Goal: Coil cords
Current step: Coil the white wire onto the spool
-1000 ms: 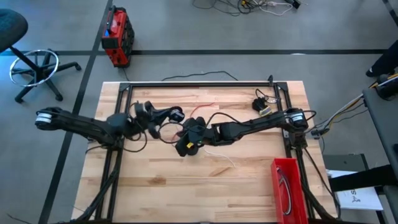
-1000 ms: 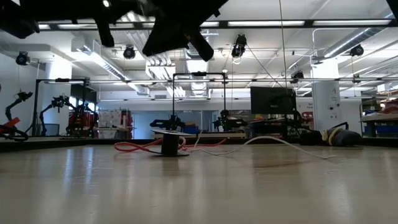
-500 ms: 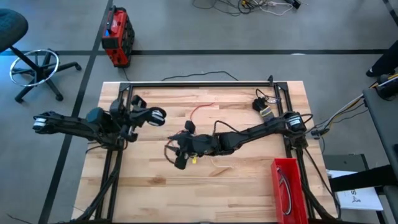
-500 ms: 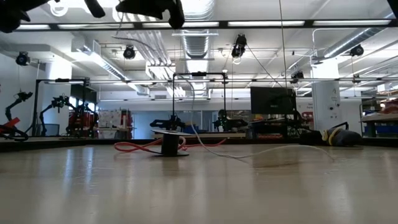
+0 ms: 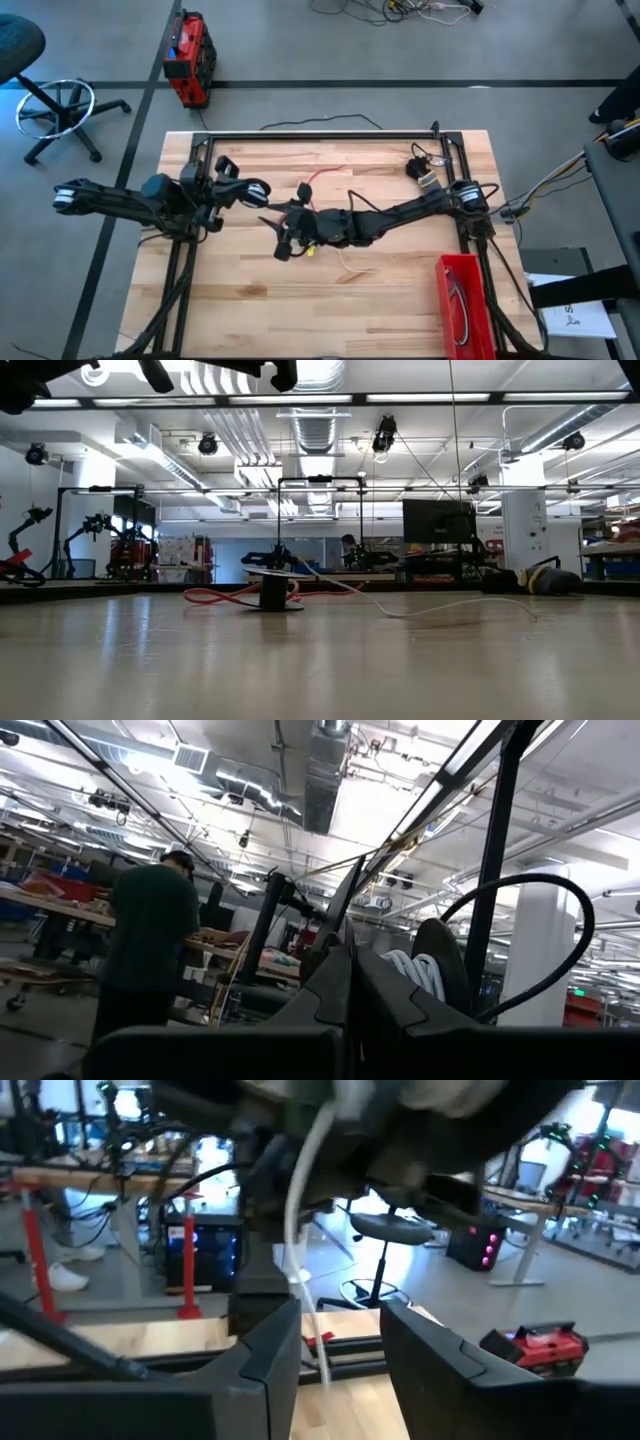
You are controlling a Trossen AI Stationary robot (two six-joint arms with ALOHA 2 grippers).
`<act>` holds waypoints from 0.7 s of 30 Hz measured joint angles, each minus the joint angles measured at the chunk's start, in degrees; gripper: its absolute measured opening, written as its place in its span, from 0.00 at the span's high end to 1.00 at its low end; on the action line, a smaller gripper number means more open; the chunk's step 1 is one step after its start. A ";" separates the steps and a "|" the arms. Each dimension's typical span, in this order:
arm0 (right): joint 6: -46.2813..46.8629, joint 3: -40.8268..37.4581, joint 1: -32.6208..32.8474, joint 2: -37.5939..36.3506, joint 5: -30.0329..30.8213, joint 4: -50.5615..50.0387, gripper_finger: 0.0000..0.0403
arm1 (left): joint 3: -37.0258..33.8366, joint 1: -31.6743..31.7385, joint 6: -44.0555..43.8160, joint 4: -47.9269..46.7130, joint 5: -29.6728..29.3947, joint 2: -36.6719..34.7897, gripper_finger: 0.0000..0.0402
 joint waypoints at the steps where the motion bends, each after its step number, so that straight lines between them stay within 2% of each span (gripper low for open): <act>1: -0.21 0.00 0.26 0.00 0.00 -0.04 0.67 | 0.00 0.00 0.00 0.02 0.00 0.12 1.00; 6: -5.06 0.00 1.82 0.00 -0.22 0.19 0.67 | -0.02 0.00 0.11 -0.20 0.00 0.12 1.00; 11: -3.23 0.02 0.34 0.00 -0.28 0.66 0.64 | -0.04 0.00 0.43 -0.15 -0.01 0.35 1.00; 15: -1.72 0.02 -1.16 0.18 -5.96 -0.63 0.64 | -0.04 0.00 0.44 0.13 -0.02 0.88 1.00; 21: 1.08 0.02 -2.25 0.22 -7.30 -3.00 0.75 | -0.07 0.00 0.44 0.07 -0.02 1.35 1.00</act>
